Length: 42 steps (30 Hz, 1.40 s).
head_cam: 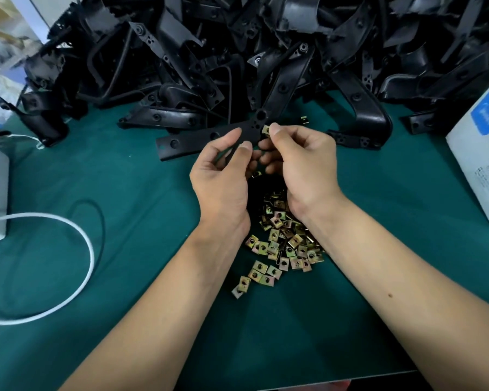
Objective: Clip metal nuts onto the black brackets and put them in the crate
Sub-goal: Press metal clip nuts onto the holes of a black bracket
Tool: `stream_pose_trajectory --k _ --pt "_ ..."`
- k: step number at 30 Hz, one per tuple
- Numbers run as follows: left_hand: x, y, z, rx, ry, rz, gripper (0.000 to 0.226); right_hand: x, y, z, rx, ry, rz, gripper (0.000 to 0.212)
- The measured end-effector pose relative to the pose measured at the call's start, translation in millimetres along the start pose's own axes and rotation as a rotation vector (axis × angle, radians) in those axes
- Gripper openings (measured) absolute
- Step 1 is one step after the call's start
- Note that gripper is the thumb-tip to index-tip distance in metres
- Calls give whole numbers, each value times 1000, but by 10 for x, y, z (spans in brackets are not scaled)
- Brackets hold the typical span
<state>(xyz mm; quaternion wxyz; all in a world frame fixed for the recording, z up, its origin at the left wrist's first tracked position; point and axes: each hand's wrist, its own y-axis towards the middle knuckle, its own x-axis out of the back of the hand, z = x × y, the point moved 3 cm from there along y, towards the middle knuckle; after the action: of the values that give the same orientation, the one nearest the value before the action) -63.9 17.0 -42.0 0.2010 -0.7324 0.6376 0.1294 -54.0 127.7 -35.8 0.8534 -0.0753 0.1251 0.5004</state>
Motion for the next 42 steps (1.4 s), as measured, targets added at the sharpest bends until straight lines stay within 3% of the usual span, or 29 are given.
stream_pose_trajectory --k 16,30,37,42 --pt "-2 15 32 -11 96 116 22 12 -12 4 21 -45 -61 24" --pt "22 23 -56 -96 242 179 21 9 19 49 15 -160 20 24" --pt "-8 0 -140 -346 407 235 22 95 33 285 47 -243 104 31" --pt "-348 -209 -274 -747 723 272 23 313 -3 614 -20 -153 51 33"
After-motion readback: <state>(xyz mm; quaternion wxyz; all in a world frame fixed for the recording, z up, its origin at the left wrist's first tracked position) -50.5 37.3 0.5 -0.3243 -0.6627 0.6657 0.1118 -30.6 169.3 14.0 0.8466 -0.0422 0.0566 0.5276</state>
